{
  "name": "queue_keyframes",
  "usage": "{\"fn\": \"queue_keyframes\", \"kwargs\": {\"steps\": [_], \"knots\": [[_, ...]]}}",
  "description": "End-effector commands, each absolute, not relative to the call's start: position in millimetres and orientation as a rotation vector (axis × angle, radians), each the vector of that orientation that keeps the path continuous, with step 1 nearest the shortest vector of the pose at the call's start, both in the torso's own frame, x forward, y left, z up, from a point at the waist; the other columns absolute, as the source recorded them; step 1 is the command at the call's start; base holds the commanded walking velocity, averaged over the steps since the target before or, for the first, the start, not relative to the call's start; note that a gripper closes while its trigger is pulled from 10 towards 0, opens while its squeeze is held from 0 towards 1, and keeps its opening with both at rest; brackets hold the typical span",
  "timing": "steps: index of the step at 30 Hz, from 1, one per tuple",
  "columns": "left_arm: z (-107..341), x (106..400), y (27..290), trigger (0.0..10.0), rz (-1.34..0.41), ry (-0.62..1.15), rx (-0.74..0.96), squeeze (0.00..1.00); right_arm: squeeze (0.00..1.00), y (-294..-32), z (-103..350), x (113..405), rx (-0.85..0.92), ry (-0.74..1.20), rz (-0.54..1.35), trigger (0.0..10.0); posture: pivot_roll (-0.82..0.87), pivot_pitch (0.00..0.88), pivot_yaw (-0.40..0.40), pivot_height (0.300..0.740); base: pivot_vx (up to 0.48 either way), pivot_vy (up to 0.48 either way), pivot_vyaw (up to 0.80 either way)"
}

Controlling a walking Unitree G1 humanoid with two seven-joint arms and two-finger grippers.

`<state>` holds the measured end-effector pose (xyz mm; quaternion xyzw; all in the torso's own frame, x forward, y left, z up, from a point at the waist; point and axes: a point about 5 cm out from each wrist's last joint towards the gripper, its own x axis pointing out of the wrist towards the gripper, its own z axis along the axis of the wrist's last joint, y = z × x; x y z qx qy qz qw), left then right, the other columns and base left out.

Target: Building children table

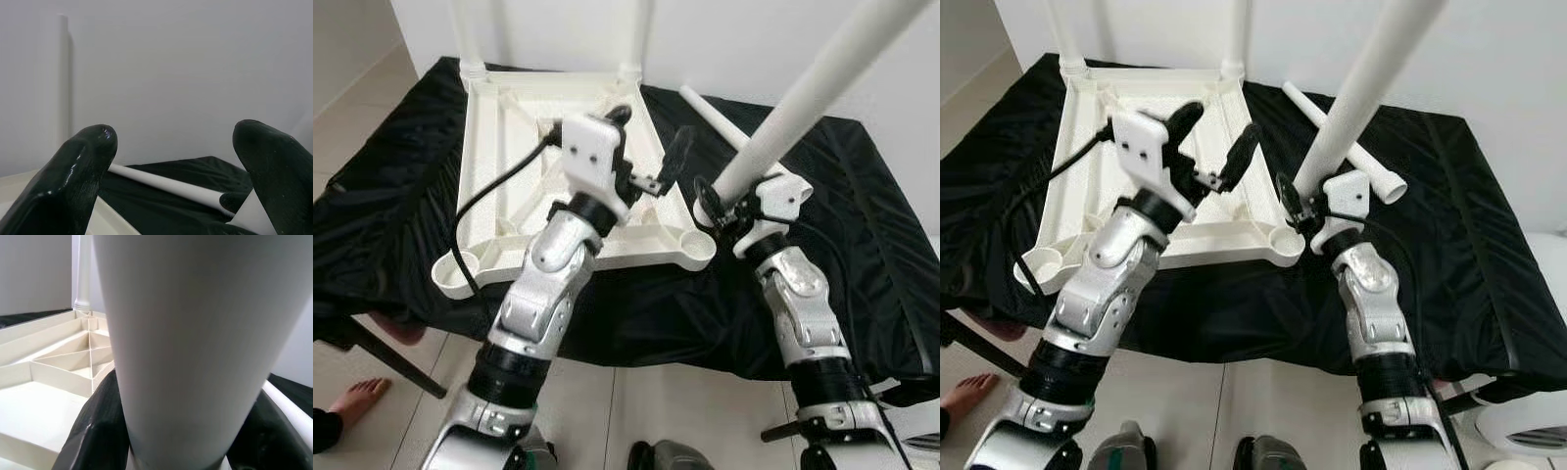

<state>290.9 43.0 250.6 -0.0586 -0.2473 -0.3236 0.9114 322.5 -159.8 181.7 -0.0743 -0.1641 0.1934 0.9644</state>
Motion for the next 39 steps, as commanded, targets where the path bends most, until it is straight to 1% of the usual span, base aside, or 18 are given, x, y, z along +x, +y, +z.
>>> {"fn": "queue_keyframes", "kwargs": {"steps": [1, 5, 9, 12, 14, 28, 29, 33, 35, 39], "knots": [[250.0, 275.9, 24.3, 10.0, -1.039, -0.535, -0.003, 0.00, 0.00, -161.5, 179.8, 325.3, -0.170, -0.304, 0.398, 10.0, 0.04, 0.000, -0.057, 0.740, 0.000, 0.000, 0.00], [248.9, 272.2, 20.6, 10.0, -1.078, -0.540, 0.062, 0.00, 0.00, -166.2, 179.5, 329.2, -0.180, -0.268, 0.387, 10.0, 0.04, 0.000, -0.062, 0.740, 0.000, 0.000, 0.00], [247.7, 271.6, 19.6, 10.0, -1.089, -0.539, 0.081, 0.00, 0.00, -167.2, 179.8, 330.3, -0.190, -0.260, 0.385, 10.0, 0.04, 0.000, -0.062, 0.740, 0.000, 0.000, 0.00], [240.2, 273.8, 16.8, 10.0, -1.098, -0.540, 0.178, 0.00, 0.00, -167.8, 180.0, 332.5, -0.210, -0.247, 0.379, 10.0, 0.04, 0.000, -0.063, 0.740, 0.000, 0.000, 0.00], [238.0, 274.5, 15.5, 10.0, -1.103, -0.538, 0.203, 0.00, 0.00, -167.7, 179.9, 333.7, -0.216, -0.242, 0.379, 10.0, 0.04, 0.000, -0.064, 0.740, 0.000, 0.000, 0.00], [243.0, 276.8, 5.8, 10.0, -1.129, -0.547, 0.244, 0.00, 0.00, -160.8, 184.5, 337.0, -0.296, -0.267, 0.409, 10.0, 0.05, 0.000, -0.077, 0.740, 0.000, 0.000, 0.00], [246.1, 279.8, 6.3, 10.0, -1.114, -0.551, 0.246, 0.00, 0.00, -158.1, 184.9, 335.5, -0.299, -0.274, 0.445, 10.0, 0.05, 0.000, -0.078, 0.740, 0.000, 0.000, 0.00], [250.2, 283.6, 8.2, 10.0, -1.105, -0.560, 0.237, 0.00, 0.00, -156.3, 183.9, 333.9, -0.298, -0.273, 0.474, 10.0, 0.05, 0.000, -0.078, 0.740, 0.000, 0.000, 0.00], [251.2, 289.5, 13.1, 10.0, -1.092, -0.553, 0.227, 0.00, 0.00, -156.8, 184.4, 332.8, -0.288, -0.289, 0.477, 10.0, 0.05, 0.000, -0.074, 0.740, 0.000, 0.000, 0.00], [250.5, 291.9, 15.8, 10.0, -1.084, -0.547, 0.229, 0.00, 0.00, -157.3, 184.7, 332.4, -0.283, -0.295, 0.475, 10.0, 0.05, 0.000, -0.070, 0.740, 0.000, 0.000, 0.00]]}}
